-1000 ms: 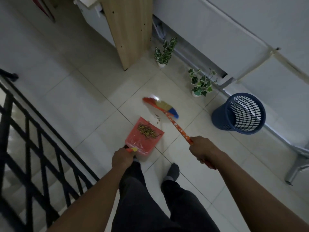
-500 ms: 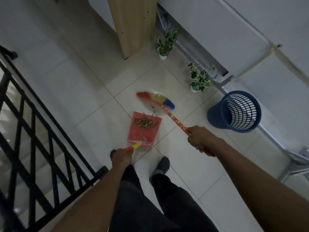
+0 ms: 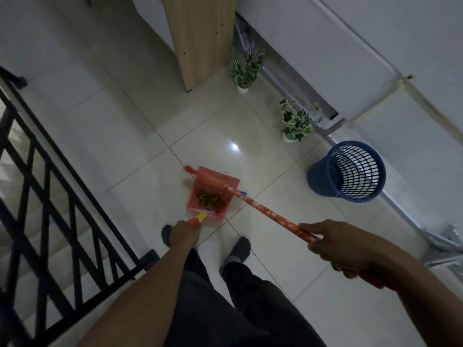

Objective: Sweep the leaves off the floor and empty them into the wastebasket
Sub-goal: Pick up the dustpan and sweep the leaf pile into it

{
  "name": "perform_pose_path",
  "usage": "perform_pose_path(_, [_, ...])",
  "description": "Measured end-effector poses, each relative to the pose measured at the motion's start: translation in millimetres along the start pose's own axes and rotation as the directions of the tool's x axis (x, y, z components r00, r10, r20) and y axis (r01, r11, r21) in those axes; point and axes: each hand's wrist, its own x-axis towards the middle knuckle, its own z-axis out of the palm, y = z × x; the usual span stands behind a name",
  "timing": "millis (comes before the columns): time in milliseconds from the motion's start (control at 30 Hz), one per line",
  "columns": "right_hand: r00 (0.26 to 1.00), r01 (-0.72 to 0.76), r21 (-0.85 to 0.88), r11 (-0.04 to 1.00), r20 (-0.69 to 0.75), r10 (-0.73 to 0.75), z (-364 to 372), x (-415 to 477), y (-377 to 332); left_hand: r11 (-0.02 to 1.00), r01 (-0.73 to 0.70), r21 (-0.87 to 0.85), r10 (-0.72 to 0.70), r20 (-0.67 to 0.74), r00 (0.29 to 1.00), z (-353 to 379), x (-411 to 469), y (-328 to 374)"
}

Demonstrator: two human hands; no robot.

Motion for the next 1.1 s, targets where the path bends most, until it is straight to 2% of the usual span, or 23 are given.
perform_pose_path(167, [0.995, 0.03, -0.02, 0.999, -0.093, -0.032, -12.8, 8.6, -20.8, 0.999, 0.021, -0.025, -0.021, -0.009, 1.0, 0.0, -0.4, -6.3])
perform_pose_path(367, [0.982, -0.003, -0.037, 0.999, -0.187, -0.004, -8.7, 66.2, -46.9, 0.998, 0.005, -0.065, -0.008, -0.039, 0.999, 6.8, -9.9, -23.3])
perform_pose_path(500, [0.989, -0.028, -0.041, 0.999, -0.148, 0.022, 7.1, 88.1, -47.4, 0.999, 0.02, -0.028, -0.021, -0.023, 1.0, 9.0, -8.7, -38.6])
perform_pose_path(633, [0.998, -0.049, -0.061, 0.997, -0.04, 0.047, 17.9, 77.1, -34.7, 0.999, -0.012, -0.051, 0.011, -0.026, 1.0, 7.4, -4.6, -29.4])
perform_pose_path(800, [0.999, -0.028, 0.174, 0.984, 0.049, 0.02, -1.1, 34.6, -15.0, 0.997, 0.007, -0.072, -0.005, 0.021, 1.0, 3.2, 2.1, -21.2])
perform_pose_path(967, [0.999, 0.008, 0.16, 0.987, -0.042, -0.001, -12.7, 23.4, -25.7, 0.999, -0.018, 0.041, 0.016, 0.069, 0.997, 1.5, 8.2, -24.2])
perform_pose_path(1100, [0.987, 0.018, 0.056, 0.998, -0.159, -0.009, -10.5, 49.1, -50.4, 0.998, -0.004, 0.065, 0.0, 0.06, 0.998, 3.5, 5.1, -33.8])
